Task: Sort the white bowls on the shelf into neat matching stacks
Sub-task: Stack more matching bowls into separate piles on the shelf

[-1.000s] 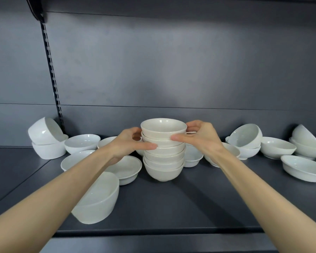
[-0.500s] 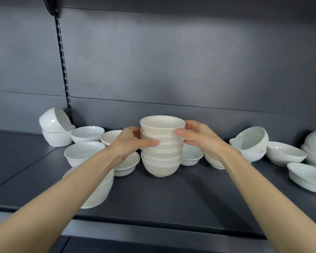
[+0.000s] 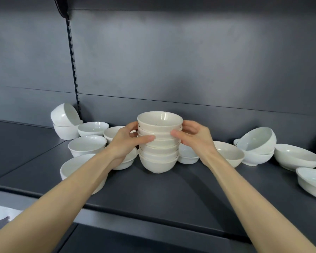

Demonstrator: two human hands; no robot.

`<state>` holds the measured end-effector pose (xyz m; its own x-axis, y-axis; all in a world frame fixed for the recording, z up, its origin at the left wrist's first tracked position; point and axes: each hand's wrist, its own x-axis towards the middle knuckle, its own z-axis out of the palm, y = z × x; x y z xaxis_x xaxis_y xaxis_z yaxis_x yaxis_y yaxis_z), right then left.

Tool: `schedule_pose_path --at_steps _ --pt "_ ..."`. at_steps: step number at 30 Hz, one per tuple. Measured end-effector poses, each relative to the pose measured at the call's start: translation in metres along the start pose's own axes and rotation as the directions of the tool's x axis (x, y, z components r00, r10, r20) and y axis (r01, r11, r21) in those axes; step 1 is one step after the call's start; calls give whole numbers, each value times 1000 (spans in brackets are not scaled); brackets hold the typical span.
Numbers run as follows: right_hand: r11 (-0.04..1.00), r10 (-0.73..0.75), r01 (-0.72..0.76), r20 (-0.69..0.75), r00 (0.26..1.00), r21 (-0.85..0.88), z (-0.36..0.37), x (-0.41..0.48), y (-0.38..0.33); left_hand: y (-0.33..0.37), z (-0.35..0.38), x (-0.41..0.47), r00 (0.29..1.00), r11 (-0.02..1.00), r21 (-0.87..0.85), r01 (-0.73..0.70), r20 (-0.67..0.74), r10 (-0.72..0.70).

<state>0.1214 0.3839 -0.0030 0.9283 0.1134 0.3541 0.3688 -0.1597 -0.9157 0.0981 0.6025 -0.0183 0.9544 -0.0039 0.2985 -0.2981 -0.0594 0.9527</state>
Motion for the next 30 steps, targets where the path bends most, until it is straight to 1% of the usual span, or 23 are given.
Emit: schedule_pose_path --at_steps 3,7,10,16,23,28,30 --pt "1000 -15 16 -57 998 7 3 -1 1 3 -4 3 997 999 -30 18 72 -15" --pt "1000 -23 23 -104 994 3 7 -1 1 7 -9 6 989 999 -20 39 145 -36" --pt "1000 -25 25 -120 992 2 10 -1 2 8 -8 7 985 999 0 46 168 -45" --pt "999 -26 28 -100 995 16 11 -2 4 6 -8 9 987 999 10 43 155 -44" --pt "999 -7 8 -24 1000 34 6 -6 8 11 -5 6 990 999 25 39 136 -43" --pt "998 36 -39 43 998 53 3 -7 7 11 1 6 1000 999 37 9 18 -10" --pt "998 30 -34 67 997 46 4 -8 6 11 2 6 1000 999 47 14 -9 -14"
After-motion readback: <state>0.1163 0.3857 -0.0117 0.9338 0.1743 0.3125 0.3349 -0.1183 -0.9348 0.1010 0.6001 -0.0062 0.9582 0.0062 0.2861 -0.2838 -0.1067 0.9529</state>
